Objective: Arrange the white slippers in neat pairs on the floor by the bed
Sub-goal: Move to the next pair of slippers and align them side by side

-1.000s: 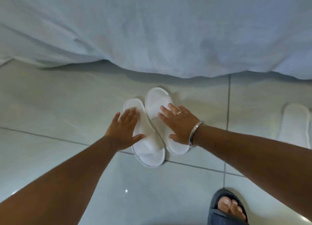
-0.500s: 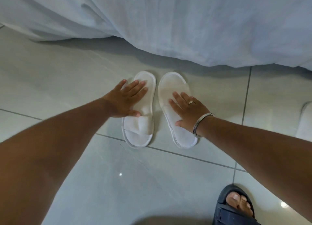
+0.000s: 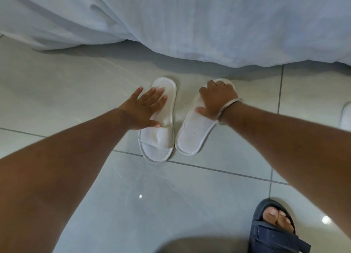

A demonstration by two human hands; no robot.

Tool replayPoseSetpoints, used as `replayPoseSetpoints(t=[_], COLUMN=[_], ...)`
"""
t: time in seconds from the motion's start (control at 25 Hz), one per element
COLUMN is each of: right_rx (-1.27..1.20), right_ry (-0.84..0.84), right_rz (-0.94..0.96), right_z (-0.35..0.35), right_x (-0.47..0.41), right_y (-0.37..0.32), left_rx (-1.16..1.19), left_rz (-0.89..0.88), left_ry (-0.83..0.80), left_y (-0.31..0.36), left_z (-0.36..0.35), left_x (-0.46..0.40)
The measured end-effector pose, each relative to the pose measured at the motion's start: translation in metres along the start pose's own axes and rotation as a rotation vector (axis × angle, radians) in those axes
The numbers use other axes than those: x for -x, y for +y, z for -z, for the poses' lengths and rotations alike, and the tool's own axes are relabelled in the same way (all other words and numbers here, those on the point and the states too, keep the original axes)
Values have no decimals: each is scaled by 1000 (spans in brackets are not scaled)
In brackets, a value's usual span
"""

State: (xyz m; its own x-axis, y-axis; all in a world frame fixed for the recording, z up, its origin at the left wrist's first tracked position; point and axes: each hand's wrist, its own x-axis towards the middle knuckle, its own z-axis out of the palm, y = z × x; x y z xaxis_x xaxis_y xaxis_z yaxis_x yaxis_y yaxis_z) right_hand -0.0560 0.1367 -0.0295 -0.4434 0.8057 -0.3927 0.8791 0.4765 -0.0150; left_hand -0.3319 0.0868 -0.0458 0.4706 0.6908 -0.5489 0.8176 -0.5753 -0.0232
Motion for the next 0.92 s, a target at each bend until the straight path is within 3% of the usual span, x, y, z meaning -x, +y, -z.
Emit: replayPoseSetpoints(t=[0.08,0.12,0.2,0.32,0.4,0.52,0.6,0.68,0.84,0.92], right_rx=[130,148,115,167,38,-127,-66,-62,-446,-496], right_ry=[-115,-189,-199,-138,-165,-196,-66,79,31,-3], right_rz=[279,306,170,-190,-376,-232,-93,-75,-329,-427], right_z=[-3,-8,-21,-28,-26,-33,-34,-34,-36,-36], right_x=[10,16,28,44,47,45,48,50,26,6], right_y=[23,31,41,49,45,28,21,21,5,-6], left_rx=[54,80,96,124,112,130,163,179,196,210], left_rz=[-25,-27,-2,32,17,23,22,-7,72,94], left_ry=[75,82,57,47,20,-19,33,45,2,11], left_y=[8,13,20,14,8,3,3,8,27,27], left_z=[-5,-10,-19,-22,-18,-10,-7,-10,-28,-32], left_x=[11,17,26,27,24,22,24,31,38,35])
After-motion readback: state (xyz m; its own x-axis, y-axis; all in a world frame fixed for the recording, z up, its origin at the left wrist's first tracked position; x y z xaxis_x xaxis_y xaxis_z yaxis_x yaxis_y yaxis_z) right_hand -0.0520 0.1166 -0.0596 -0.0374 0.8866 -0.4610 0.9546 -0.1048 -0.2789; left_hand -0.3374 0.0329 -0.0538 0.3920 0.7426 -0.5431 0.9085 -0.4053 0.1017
